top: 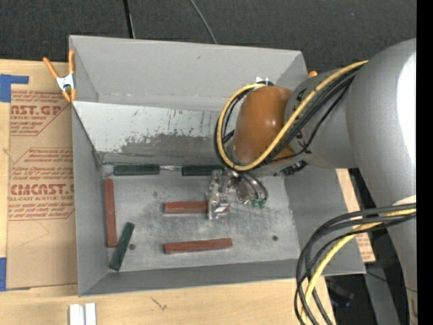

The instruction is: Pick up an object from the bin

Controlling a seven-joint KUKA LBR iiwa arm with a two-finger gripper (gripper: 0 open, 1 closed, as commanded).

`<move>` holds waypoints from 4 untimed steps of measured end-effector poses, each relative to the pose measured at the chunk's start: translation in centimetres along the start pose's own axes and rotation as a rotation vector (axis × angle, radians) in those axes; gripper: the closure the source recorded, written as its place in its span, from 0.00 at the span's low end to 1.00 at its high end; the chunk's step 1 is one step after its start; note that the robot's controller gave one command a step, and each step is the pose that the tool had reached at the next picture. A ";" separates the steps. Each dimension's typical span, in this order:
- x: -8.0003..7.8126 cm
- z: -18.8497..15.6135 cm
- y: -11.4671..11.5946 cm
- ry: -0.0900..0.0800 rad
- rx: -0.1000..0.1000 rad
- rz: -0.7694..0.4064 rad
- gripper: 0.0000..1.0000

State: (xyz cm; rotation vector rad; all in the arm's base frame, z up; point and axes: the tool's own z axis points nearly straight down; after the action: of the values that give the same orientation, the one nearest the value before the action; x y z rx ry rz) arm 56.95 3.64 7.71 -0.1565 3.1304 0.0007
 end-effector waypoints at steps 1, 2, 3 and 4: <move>0.0 0.0 0.0 0.000 0.000 0.000 1.00; 0.0 -0.2 0.0 0.002 0.000 0.000 1.00; 0.1 -0.9 0.0 0.005 0.000 0.000 1.00; 0.2 -2.3 0.0 0.009 0.000 0.000 1.00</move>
Offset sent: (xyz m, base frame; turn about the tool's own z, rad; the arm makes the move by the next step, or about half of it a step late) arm 0.0001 0.0000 0.0107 0.0000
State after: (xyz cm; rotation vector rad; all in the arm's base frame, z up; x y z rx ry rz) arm 56.75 3.66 10.02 -0.1571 3.1392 0.0007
